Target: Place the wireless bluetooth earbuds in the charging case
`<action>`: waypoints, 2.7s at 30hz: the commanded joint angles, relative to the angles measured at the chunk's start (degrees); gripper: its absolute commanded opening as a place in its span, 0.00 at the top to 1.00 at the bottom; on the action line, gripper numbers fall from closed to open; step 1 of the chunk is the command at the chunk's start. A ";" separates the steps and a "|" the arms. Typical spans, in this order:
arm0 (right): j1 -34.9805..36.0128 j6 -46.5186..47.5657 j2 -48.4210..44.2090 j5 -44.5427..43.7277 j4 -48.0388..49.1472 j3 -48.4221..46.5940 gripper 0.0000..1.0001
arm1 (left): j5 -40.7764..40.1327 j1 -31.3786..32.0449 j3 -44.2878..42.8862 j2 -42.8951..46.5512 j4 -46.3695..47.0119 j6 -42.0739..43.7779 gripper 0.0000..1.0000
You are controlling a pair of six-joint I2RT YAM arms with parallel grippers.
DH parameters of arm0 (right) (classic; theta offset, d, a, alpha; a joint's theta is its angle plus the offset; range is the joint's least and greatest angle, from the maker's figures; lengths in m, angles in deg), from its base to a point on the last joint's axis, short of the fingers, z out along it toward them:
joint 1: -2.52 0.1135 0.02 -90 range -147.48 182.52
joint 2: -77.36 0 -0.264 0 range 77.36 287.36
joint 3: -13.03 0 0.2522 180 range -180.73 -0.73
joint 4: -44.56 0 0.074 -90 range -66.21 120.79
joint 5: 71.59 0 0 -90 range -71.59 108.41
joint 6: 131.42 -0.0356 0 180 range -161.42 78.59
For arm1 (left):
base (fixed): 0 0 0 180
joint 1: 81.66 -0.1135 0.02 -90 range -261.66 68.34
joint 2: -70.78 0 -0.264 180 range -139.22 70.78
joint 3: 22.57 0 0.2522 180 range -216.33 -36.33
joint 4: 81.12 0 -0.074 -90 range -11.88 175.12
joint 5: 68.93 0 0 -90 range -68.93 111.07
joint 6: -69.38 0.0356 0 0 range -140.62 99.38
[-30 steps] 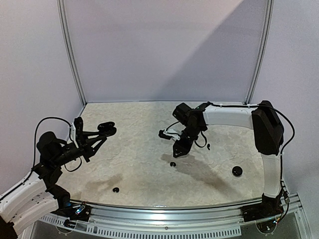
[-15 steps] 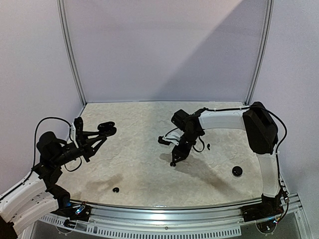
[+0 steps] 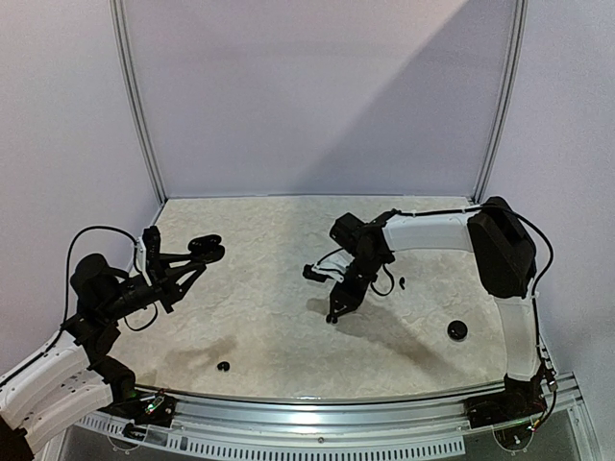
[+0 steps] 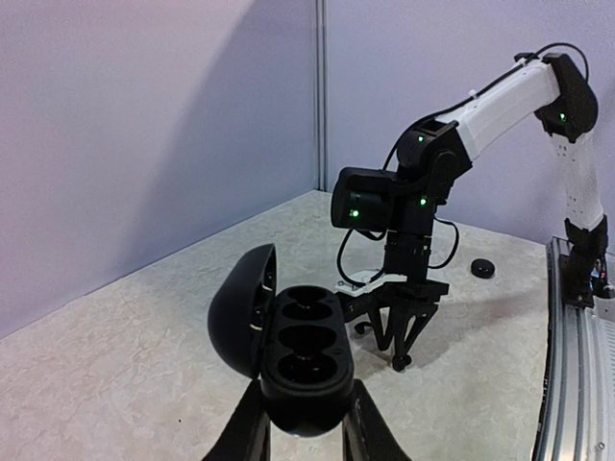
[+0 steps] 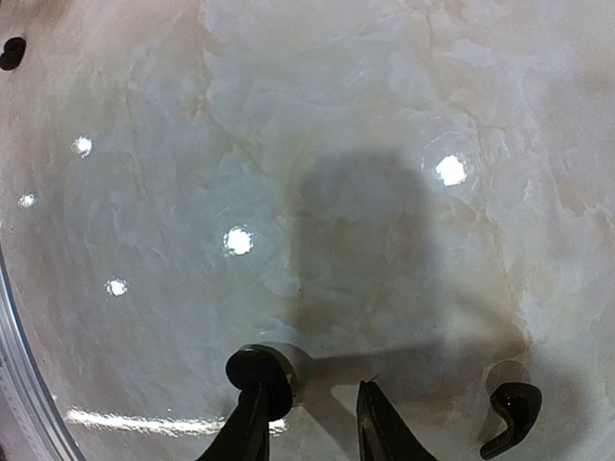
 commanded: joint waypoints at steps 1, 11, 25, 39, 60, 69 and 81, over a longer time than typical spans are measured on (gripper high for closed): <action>2.15 0.37 -0.64 1.89 -1.55 1.77 0.69 | 0.62 -0.66 1.24 -0.27 0.45 0.81 1.00; 2.99 0.73 -0.29 4.28 -2.58 1.78 0.84 | 0.62 -0.63 1.24 -0.22 0.36 1.07 1.00; 3.06 0.25 -5.61 0.17 -2.98 -1.96 0.97 | 2.75 -0.58 1.19 0.05 0.72 1.90 1.00; 6.13 15.61 -27.77 -0.93 3.14 -5.10 0.99 | 19.05 5.54 -7.33 -16.59 8.79 11.93 1.00; 15.81 26.61 -23.41 -2.46 1.60 -12.53 1.00 | 13.91 15.67 -11.52 -29.65 16.72 16.98 1.00; 16.27 29.78 -21.27 -2.81 -0.34 -13.88 0.99 | 13.28 15.90 -11.32 -29.25 16.39 16.75 1.00; 16.37 29.38 -18.20 -4.56 -0.23 -15.57 0.98 | 11.54 16.82 -10.81 -29.63 18.46 17.13 1.00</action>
